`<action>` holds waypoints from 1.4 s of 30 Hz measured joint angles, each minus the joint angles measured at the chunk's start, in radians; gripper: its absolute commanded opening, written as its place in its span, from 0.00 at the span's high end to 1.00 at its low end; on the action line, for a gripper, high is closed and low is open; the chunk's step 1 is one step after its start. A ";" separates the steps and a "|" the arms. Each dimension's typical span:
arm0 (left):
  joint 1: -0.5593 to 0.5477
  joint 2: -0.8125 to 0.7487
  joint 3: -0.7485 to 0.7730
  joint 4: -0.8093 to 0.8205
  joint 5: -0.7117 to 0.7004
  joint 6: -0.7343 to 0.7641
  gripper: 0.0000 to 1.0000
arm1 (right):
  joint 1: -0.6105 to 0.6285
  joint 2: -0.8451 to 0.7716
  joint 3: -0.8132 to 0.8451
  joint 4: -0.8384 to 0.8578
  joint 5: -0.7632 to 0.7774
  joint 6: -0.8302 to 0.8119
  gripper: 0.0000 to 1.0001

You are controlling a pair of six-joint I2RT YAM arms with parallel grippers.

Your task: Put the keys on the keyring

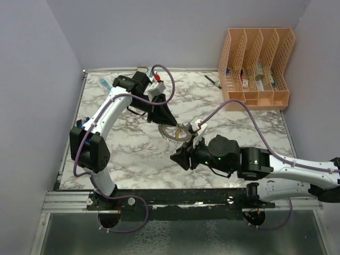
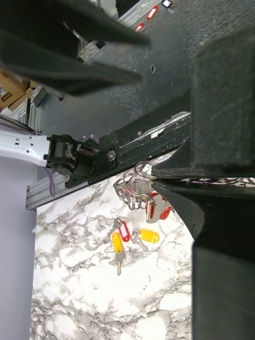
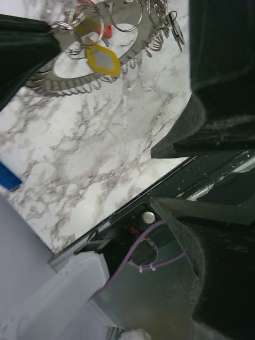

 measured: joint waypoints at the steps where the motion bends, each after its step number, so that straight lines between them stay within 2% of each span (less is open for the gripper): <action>1: 0.005 0.000 0.000 0.000 0.000 -0.004 1.00 | 0.027 0.000 0.035 -0.019 0.024 -0.013 0.26; 2: 0.010 0.000 0.000 0.000 0.000 -0.009 1.00 | 0.053 -0.001 0.072 -0.034 0.051 -0.030 0.19; 4: 0.016 0.000 0.001 0.000 0.000 -0.019 1.00 | 0.090 0.001 0.163 -0.058 0.101 -0.106 0.13; 6: 0.019 0.000 0.007 0.000 -0.001 -0.027 1.00 | 0.105 0.011 0.277 -0.055 0.163 -0.232 0.01; 10: 0.019 0.000 0.069 -0.001 -0.002 -0.058 1.00 | 0.103 0.048 0.412 0.079 0.257 -0.555 0.01; 15: 0.019 0.000 0.122 0.000 -0.001 -0.084 1.00 | 0.104 0.090 0.426 0.352 0.314 -0.921 0.00; 19: 0.019 0.009 0.150 -0.004 -0.002 -0.100 1.00 | 0.104 0.132 0.480 0.503 0.362 -1.159 0.01; 22: 0.022 0.034 0.203 -0.005 -0.001 -0.117 1.00 | 0.104 0.190 0.563 0.706 0.468 -1.412 0.01; 25: 0.024 0.066 0.264 -0.006 -0.002 -0.141 1.00 | 0.096 0.227 0.572 0.942 0.571 -1.641 0.01; 28: 0.024 0.095 0.321 -0.005 -0.002 -0.173 1.00 | 0.056 0.246 0.547 1.113 0.647 -1.785 0.01; 31: 0.024 0.124 0.383 -0.005 -0.001 -0.204 1.00 | -0.027 0.232 0.502 1.127 0.713 -1.772 0.01; 34: 0.023 0.136 0.412 -0.003 -0.002 -0.214 1.00 | -0.093 0.202 0.510 0.903 0.736 -1.573 0.01; 38: 0.005 0.129 0.414 0.028 -0.019 -0.243 1.00 | -0.113 0.168 0.536 0.560 0.735 -1.285 0.01; 40: -0.011 0.089 0.343 0.145 -0.055 -0.338 1.00 | -0.123 0.167 0.538 0.446 0.734 -1.179 0.01; 42: -0.027 -0.001 0.177 0.340 -0.124 -0.488 1.00 | -0.144 0.172 0.539 0.325 0.724 -1.069 0.01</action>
